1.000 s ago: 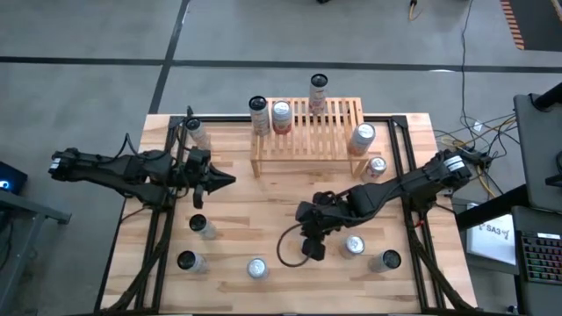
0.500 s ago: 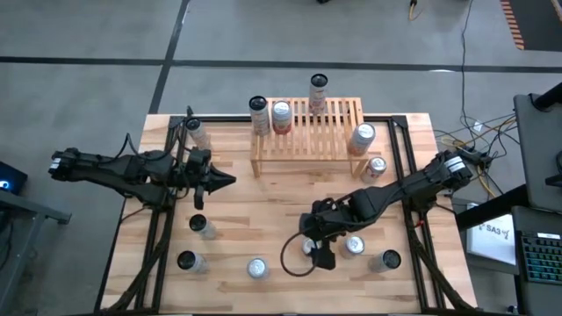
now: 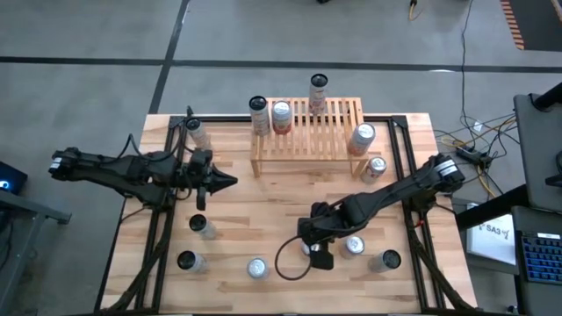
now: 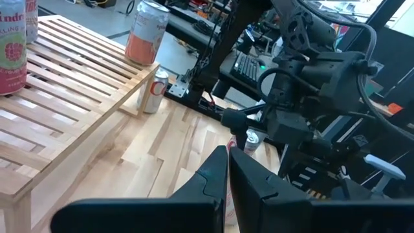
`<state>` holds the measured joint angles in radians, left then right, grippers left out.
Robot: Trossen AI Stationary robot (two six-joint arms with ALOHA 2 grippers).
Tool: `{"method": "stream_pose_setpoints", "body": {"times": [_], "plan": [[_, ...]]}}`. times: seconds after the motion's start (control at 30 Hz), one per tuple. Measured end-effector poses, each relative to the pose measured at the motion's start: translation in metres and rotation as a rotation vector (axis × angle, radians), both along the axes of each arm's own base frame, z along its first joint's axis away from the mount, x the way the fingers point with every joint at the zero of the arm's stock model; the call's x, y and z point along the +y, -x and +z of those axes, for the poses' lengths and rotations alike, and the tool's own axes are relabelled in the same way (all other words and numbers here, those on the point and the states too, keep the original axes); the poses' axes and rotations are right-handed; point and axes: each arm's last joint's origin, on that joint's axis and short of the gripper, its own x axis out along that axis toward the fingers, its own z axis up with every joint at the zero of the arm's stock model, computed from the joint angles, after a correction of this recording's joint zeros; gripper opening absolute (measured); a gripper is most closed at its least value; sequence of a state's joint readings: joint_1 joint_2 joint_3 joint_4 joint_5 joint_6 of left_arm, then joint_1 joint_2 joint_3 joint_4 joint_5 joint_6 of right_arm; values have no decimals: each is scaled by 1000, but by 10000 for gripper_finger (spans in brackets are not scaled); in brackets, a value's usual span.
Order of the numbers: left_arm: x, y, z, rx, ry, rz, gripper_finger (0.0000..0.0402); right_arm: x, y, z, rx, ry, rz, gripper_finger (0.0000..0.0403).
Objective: Place canned beverage on shelf
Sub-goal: Put the bottom center silver soda can on the shelf
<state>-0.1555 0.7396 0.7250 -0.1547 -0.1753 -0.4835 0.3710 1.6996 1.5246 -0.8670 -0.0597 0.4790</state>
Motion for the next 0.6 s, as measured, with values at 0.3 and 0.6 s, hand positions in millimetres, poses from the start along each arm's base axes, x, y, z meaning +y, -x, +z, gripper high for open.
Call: {"method": "stream_pose_setpoints", "body": {"times": [0.3, 0.6], "plan": [[0, -3, -2, 13, -2, 0, 0, 4, -5, -13, 30, 20, 22, 370], [-1, -6, -4, 31, -5, 1, 0, 7, -8, -31, 94, 56, 54, 370]]}}
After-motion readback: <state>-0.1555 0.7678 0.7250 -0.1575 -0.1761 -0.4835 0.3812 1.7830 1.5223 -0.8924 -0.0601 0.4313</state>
